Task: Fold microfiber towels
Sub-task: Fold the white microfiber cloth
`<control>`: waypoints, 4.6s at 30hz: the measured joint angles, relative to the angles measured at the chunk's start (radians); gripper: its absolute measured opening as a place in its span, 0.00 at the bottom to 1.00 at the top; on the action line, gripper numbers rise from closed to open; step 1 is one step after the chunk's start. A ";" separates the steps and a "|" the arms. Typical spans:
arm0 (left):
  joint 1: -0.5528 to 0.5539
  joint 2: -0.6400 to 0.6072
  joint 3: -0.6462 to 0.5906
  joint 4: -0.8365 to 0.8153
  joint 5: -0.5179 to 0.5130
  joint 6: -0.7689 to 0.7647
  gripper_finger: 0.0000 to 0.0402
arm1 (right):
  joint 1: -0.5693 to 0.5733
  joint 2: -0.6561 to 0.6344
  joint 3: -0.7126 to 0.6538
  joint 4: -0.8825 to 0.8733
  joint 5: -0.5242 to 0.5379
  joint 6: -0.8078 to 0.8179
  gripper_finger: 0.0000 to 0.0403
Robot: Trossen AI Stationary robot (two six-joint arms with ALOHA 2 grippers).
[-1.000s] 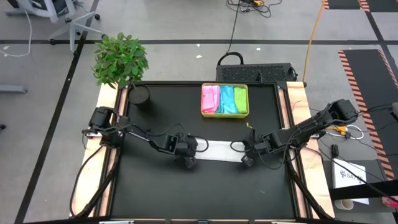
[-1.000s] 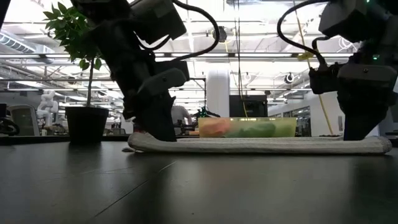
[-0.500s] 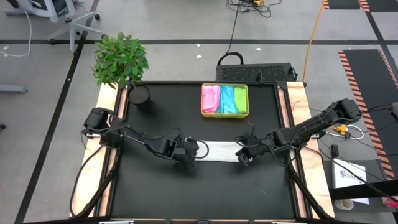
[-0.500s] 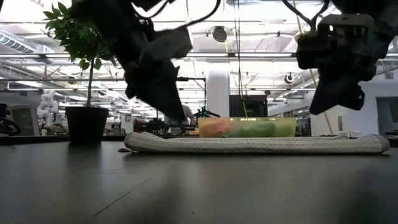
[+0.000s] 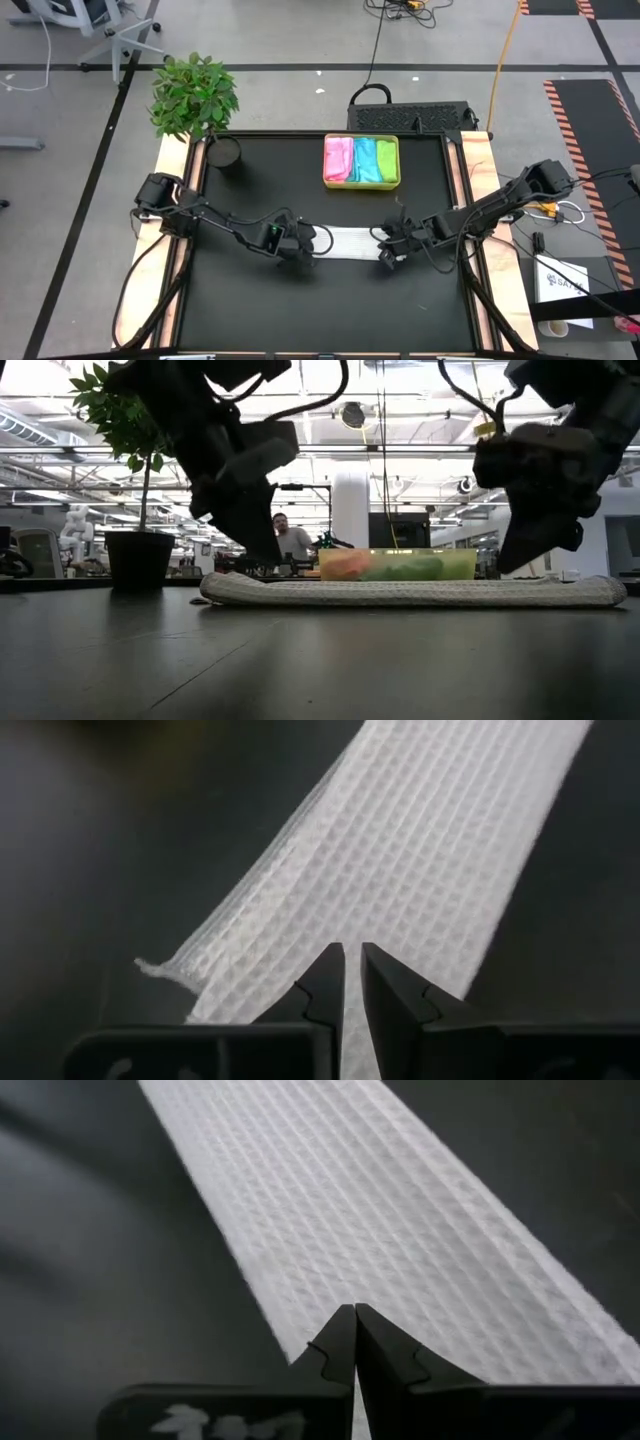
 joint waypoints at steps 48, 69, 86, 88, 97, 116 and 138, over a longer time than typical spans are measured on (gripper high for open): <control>0.016 0.051 0.254 -0.363 0.018 0.043 0.10 | -0.001 -0.131 0.001 0.039 -0.026 -0.003 0.00; 0.018 0.051 0.267 -0.360 -0.017 0.079 0.10 | -0.001 -0.131 0.001 0.031 -0.029 -0.007 0.00; 0.023 0.051 0.267 -0.358 -0.023 0.103 0.10 | -0.001 -0.131 0.001 0.018 -0.029 -0.004 0.00; 0.028 0.051 0.267 -0.357 -0.018 0.104 0.10 | -0.001 -0.131 0.001 0.017 -0.029 -0.006 0.00; 0.043 0.051 0.267 -0.353 -0.007 0.106 0.10 | -0.001 -0.131 0.001 0.017 -0.029 -0.007 0.00; 0.050 0.051 0.255 -0.329 -0.023 0.126 0.10 | -0.001 -0.131 0.001 0.012 -0.027 -0.002 0.00; 0.048 0.051 0.052 -0.162 -0.008 0.006 0.10 | 0.000 -0.130 0.001 -0.242 -0.001 0.210 0.00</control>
